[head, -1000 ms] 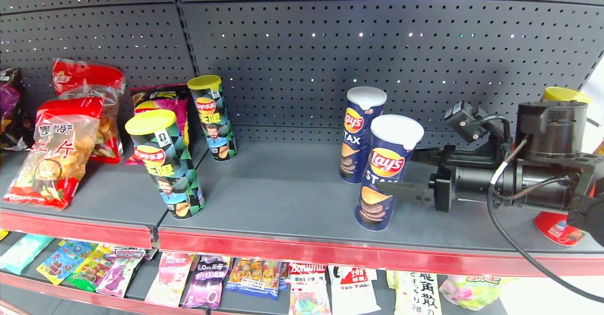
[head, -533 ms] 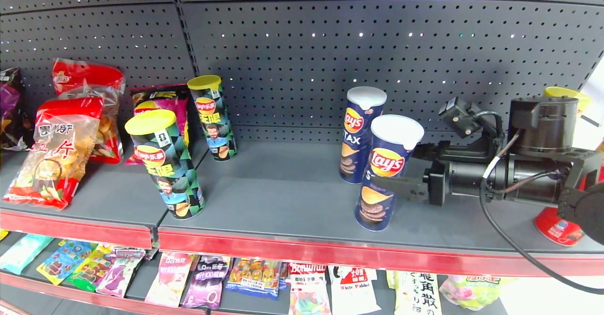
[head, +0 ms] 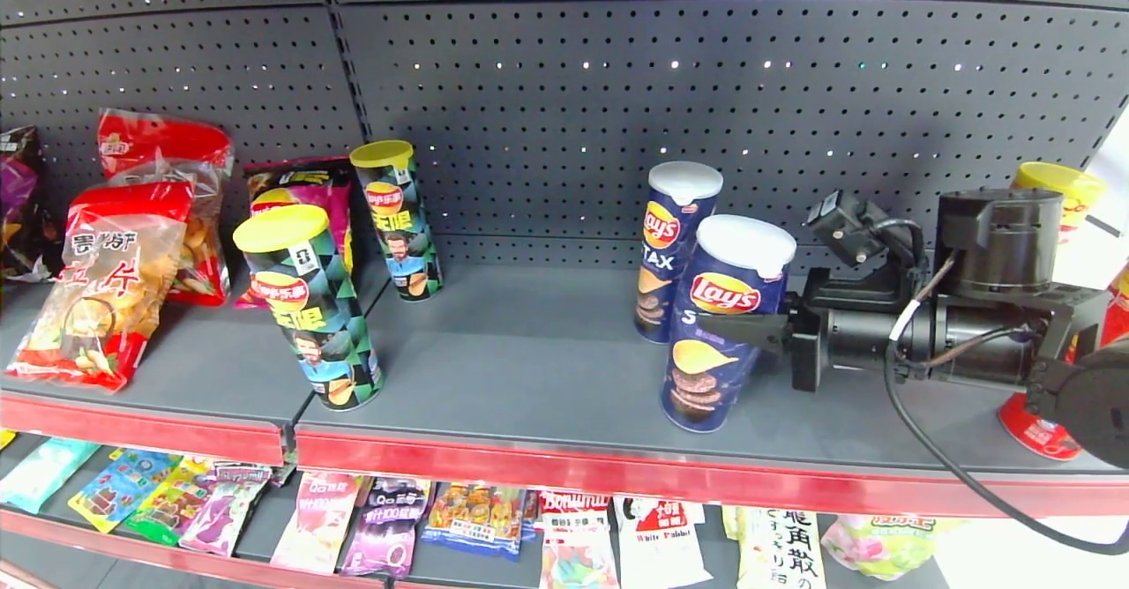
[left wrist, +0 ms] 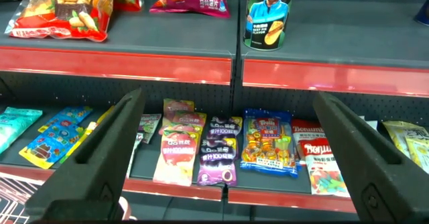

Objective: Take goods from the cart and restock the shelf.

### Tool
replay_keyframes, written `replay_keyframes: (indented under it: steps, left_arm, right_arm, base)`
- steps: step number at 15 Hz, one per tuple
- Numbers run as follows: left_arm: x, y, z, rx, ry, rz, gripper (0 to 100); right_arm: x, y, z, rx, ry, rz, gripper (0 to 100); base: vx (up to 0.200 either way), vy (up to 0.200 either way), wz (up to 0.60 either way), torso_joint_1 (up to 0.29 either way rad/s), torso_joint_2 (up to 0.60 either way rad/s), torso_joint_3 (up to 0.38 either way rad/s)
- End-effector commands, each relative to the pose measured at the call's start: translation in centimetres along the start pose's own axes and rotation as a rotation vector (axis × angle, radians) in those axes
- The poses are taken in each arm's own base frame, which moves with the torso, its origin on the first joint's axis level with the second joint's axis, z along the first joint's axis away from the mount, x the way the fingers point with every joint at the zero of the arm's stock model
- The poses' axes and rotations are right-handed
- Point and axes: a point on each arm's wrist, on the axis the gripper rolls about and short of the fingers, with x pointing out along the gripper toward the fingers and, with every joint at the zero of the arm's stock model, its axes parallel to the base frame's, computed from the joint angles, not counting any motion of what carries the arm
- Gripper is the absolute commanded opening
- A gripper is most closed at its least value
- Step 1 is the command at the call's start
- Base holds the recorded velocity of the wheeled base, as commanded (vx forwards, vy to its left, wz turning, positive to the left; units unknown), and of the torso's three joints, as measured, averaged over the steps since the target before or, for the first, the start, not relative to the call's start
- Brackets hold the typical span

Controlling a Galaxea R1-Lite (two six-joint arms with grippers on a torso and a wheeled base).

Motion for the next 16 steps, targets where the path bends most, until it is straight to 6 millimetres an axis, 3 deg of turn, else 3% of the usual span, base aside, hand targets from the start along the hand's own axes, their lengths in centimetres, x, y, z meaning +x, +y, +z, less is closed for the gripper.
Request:
replay_keyframes:
  steps: [1,6,12,16]
  left_arm:
    - [0.0,0.0,0.0,0.0,-0.001,0.0,100]
    - [0.0,0.0,0.0,0.0,-0.001,-0.001,100]
    - [0.0,0.0,0.0,0.0,-0.001,0.0,100]
    - [0.0,0.0,0.0,0.0,-0.001,-0.001,100]
  right_arm:
    - [-0.1,0.0,0.4,-0.01,-0.015,0.017,0]
    - [0.2,0.6,2.2,-0.063,-0.098,0.19,0]
    - [2.0,0.4,0.6,-0.133,-0.07,0.257,0]
    - [1.7,0.0,0.4,-0.15,-0.067,0.246,0]
  base:
    - [0.0,0.0,0.0,0.0,0.0,0.0]
    - [0.0,0.0,0.0,0.0,0.0,0.0]
    - [0.0,0.0,0.0,0.0,0.0,0.0]
    - [0.0,0.0,0.0,0.0,0.0,0.0]
